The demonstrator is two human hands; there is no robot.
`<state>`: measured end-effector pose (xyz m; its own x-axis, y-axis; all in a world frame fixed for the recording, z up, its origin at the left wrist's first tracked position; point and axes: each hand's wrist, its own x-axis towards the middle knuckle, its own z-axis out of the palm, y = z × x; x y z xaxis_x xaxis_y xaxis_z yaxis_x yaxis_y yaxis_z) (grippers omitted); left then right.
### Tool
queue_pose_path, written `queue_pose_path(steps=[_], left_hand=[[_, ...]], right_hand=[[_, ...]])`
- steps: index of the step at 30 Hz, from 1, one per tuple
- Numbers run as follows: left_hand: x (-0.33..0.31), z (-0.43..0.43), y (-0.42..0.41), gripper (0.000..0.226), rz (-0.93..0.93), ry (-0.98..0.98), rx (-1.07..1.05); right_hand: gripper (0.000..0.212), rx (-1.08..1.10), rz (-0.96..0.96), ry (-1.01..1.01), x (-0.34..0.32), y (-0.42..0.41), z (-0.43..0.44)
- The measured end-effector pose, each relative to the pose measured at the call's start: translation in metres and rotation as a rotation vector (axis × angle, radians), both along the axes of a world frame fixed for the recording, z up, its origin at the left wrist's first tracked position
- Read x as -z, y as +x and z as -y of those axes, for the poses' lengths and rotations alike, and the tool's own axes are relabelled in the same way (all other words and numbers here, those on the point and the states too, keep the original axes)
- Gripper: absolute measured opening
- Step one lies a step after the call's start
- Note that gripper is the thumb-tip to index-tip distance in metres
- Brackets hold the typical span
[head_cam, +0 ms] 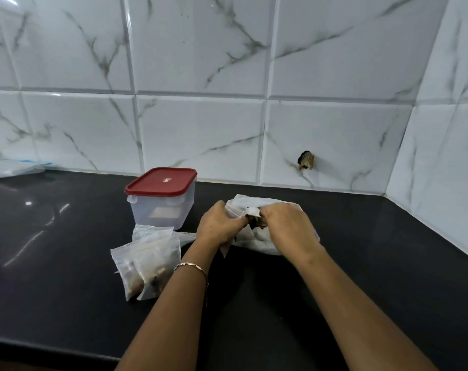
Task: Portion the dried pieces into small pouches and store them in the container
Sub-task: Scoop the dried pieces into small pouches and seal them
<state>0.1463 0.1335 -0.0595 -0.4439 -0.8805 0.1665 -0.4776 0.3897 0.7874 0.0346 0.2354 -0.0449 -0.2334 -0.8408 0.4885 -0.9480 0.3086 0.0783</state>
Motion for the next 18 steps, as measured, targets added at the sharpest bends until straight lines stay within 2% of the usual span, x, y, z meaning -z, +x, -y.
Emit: queue_pose_path(steps=[3, 6, 7, 9, 11, 13, 15, 18], left_hand=[[0.002, 0.001, 0.0, 0.041, 0.064, 0.006, 0.017], [0.002, 0.003, 0.001, 0.048, 0.074, 0.066, 0.029], [0.002, 0.004, 0.001, 0.049, 0.071, 0.08, 0.028], [0.004, 0.008, 0.001, 0.049, 0.066, 0.097, 0.023], [0.005, 0.009, 0.001, 0.045, 0.049, 0.117, 0.024], [0.006, 0.009, 0.001, 0.038, 0.046, 0.125, 0.03], [0.007, 0.01, 0.002, 0.04, 0.051, 0.118, 0.044], [0.008, 0.01, 0.002, 0.035, 0.073, 0.097, 0.069]], right_hand=[[0.014, -0.01, -0.039, -0.01, 0.006, 0.001, 0.016], [0.007, -0.025, -0.099, 0.081, 0.013, -0.006, 0.025], [0.004, -0.035, -0.093, 0.091, 0.014, -0.01, 0.027], [0.015, -0.043, -0.07, 0.075, 0.012, -0.017, 0.028], [0.01, -0.06, 0.028, 0.103, 0.004, -0.022, 0.023], [0.025, -0.104, 0.12, 0.115, -0.005, -0.025, 0.014], [0.04, -0.106, 0.118, 0.065, -0.011, -0.026, 0.005], [0.041, -0.055, 0.098, 0.016, -0.009, -0.029, 0.0]])
